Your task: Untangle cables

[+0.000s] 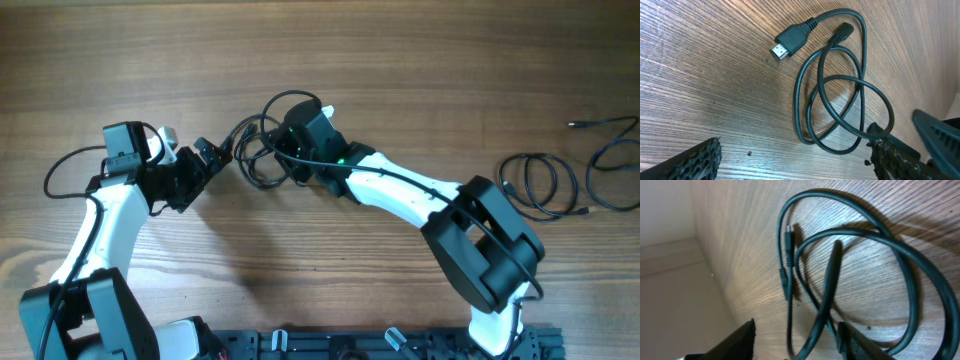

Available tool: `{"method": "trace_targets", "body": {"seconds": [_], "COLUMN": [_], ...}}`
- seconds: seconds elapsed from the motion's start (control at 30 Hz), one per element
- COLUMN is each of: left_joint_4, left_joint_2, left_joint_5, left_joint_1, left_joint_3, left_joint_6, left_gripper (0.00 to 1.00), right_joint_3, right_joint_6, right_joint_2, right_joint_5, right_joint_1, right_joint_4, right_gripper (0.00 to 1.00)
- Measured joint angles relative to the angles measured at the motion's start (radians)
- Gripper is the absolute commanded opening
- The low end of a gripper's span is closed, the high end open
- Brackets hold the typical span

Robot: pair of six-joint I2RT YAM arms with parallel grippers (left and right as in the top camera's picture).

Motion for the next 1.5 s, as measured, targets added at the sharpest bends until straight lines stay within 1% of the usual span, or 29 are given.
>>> {"method": "trace_targets", "body": {"seconds": [0.03,0.07,0.17,0.23,0.33,0.4,0.43,0.53,0.57,0.6,0.67,0.73,0.8,0.83,0.97,1.03,1.17,1.2,1.3,1.37,1.4,1.5], "left_joint_4": [0.000,0.000,0.000,0.000,0.000,0.000,-0.001,-0.001,0.000,0.000,-0.001,-0.002,-0.002,-0.002,-0.002,-0.003,-0.002,-0.002,-0.003,-0.003,-0.003,-0.003], "left_joint_2": [0.000,0.000,0.000,0.000,0.000,0.000,0.000,0.000,0.000,0.000,0.000,0.000,0.000,0.000,0.000,0.000,0.000,0.000,0.000,0.000,0.000,0.000], "left_joint_5": [0.000,0.000,0.000,0.000,0.000,0.000,0.000,0.000,-0.001,0.000,0.000,0.000,0.000,0.000,0.000,0.000,0.000,0.000,0.000,0.000,0.000,0.000], "left_joint_1": [0.000,0.000,0.000,0.000,0.000,0.000,0.000,0.000,0.000,0.000,0.000,0.000,0.000,0.000,0.000,0.000,0.000,0.000,0.000,0.000,0.000,0.000], "left_joint_3": [0.000,0.000,0.000,0.000,0.000,0.000,0.000,0.000,0.000,0.000,0.000,0.000,0.000,0.000,0.000,0.000,0.000,0.000,0.000,0.000,0.000,0.000], "left_joint_6": [0.000,0.000,0.000,0.000,0.000,0.000,0.000,0.000,0.000,0.000,0.000,0.000,0.000,0.000,0.000,0.000,0.000,0.000,0.000,0.000,0.000,0.000], "left_gripper": [1.00,1.00,1.00,1.00,1.00,1.00,1.00,1.00,1.00,1.00,1.00,1.00,1.00,1.00,1.00,1.00,1.00,1.00,1.00,1.00,1.00,1.00], "right_joint_3": [0.000,0.000,-0.001,-0.001,-0.004,-0.004,-0.002,0.002,0.001,0.005,0.002,0.000,0.000,-0.002,-0.002,-0.002,-0.002,-0.002,-0.002,-0.002,-0.002,-0.002], "right_joint_6": [0.001,0.000,-0.005,-0.085,-0.243,-0.382,-0.436,-0.525,-0.540,-0.547,-0.558,-0.559,-0.562,-0.563,-0.563,-0.575,-0.644,-0.653,-0.667,-0.671,-0.671,-0.671], "right_joint_2": [0.018,0.039,0.059,0.059,0.011,-0.117,-0.177,-0.356,-0.417,-0.440,-0.487,-0.515,-0.519,-0.519,-0.519,-0.519,-0.519,-0.519,-0.519,-0.519,-0.519,-0.519], "right_joint_5": [0.006,0.014,0.024,-0.010,-0.033,-0.039,-0.037,0.038,0.104,0.135,0.212,0.272,0.287,0.298,0.312,0.312,0.336,0.384,0.644,0.731,0.751,0.723], "right_joint_1": [0.000,0.000,0.000,-0.006,-0.014,-0.016,-0.021,-0.072,-0.118,-0.156,-0.256,-0.415,-0.542,-0.656,-0.894,-0.929,-0.930,-0.930,-0.938,-0.988,-1.038,-1.174], "right_joint_4": [0.006,0.010,0.018,0.035,-0.013,-0.068,-0.129,-0.323,-0.443,-0.490,-0.636,-0.757,-0.856,-0.908,-0.964,-0.973,-0.964,-0.961,-0.932,-0.920,-0.906,-0.866], "right_gripper": [0.17,0.04,0.05,0.05,0.05,0.04,0.04,0.04,0.04,0.04,0.04,0.04,0.04,0.04,0.04,0.04,0.05,0.05,0.04,0.04,0.04,0.05]}}
